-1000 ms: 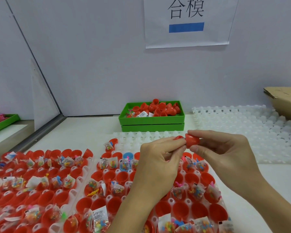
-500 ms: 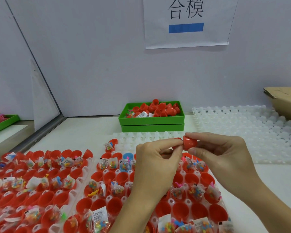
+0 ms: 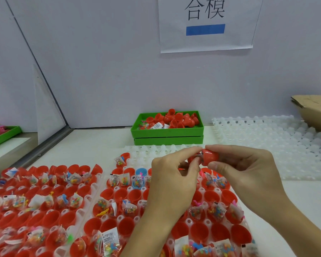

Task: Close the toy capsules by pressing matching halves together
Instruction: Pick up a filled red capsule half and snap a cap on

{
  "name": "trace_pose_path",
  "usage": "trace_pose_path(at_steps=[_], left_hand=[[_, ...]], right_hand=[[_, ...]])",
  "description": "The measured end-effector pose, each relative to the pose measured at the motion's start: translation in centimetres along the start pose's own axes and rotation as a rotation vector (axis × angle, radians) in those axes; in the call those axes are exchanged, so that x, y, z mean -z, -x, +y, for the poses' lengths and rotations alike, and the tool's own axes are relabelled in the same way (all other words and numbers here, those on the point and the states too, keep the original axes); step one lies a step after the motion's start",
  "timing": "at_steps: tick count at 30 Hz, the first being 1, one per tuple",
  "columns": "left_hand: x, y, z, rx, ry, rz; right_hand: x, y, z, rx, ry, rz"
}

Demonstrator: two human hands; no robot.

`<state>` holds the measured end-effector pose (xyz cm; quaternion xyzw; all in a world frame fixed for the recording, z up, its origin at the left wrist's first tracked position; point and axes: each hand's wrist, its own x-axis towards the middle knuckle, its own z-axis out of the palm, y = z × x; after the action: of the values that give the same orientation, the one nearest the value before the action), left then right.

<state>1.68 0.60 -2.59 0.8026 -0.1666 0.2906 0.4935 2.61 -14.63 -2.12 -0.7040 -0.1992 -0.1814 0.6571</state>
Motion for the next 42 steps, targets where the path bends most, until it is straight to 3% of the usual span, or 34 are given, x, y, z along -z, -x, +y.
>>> trace_pose_path(at_steps=[18,28,33,42], left_hand=[[-0.3,0.2,-0.2,-0.094,0.014,0.04],[-0.1,0.3,0.3,0.207,0.274,0.041],[0.3,0.1,0.3,0.232,0.317,-0.079],[0.8,-0.4,0.0,0.251,0.348,-0.085]], right_hand=[[0.0,0.0,0.1,0.001,-0.002,0.033],[0.0,-0.1,0.0,0.04,0.04,-0.002],[0.3,-0.2,-0.2,0.03,0.013,0.029],[0.4,0.0,-0.6,0.015,0.002,-0.048]])
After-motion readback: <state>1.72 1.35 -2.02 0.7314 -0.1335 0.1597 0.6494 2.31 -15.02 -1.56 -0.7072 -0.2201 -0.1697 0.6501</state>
